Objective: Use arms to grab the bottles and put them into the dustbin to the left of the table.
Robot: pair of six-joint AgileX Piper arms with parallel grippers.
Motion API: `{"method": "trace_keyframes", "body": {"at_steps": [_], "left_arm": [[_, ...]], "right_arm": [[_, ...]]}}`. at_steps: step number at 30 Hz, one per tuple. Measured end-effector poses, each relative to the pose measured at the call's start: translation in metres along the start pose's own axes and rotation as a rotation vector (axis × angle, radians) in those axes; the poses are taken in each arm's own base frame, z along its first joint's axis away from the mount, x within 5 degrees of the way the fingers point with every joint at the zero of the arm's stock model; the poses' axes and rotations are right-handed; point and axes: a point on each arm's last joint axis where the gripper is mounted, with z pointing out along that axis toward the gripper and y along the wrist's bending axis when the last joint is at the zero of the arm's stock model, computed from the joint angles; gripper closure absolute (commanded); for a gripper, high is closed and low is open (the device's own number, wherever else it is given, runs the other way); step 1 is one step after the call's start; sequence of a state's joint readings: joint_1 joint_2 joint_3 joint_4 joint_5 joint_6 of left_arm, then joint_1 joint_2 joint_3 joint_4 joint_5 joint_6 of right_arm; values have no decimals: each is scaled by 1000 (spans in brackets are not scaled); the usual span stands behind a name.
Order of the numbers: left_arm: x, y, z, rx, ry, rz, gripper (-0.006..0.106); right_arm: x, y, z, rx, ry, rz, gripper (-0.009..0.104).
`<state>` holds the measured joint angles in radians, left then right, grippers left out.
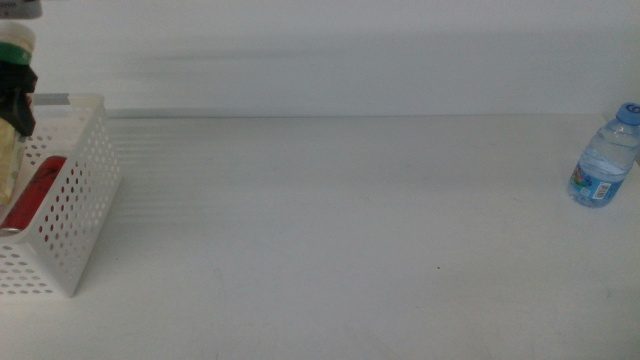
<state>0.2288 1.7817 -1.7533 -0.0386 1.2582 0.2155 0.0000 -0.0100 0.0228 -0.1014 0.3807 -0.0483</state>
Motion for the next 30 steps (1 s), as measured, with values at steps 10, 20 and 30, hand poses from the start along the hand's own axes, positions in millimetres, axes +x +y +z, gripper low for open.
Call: {"method": "trace_keyframes", "body": {"at_steps": [10,20,30], "left_arm": [[3,35,39,-21,90,-65,106],[6,51,84,-12,188,-91,105],[7,53,98,-11,215,-68,36]], "right_arm": [[0,0,0,0,0,0,21],[0,0,0,0,0,0,21],[0,0,0,0,0,0,21]]}}
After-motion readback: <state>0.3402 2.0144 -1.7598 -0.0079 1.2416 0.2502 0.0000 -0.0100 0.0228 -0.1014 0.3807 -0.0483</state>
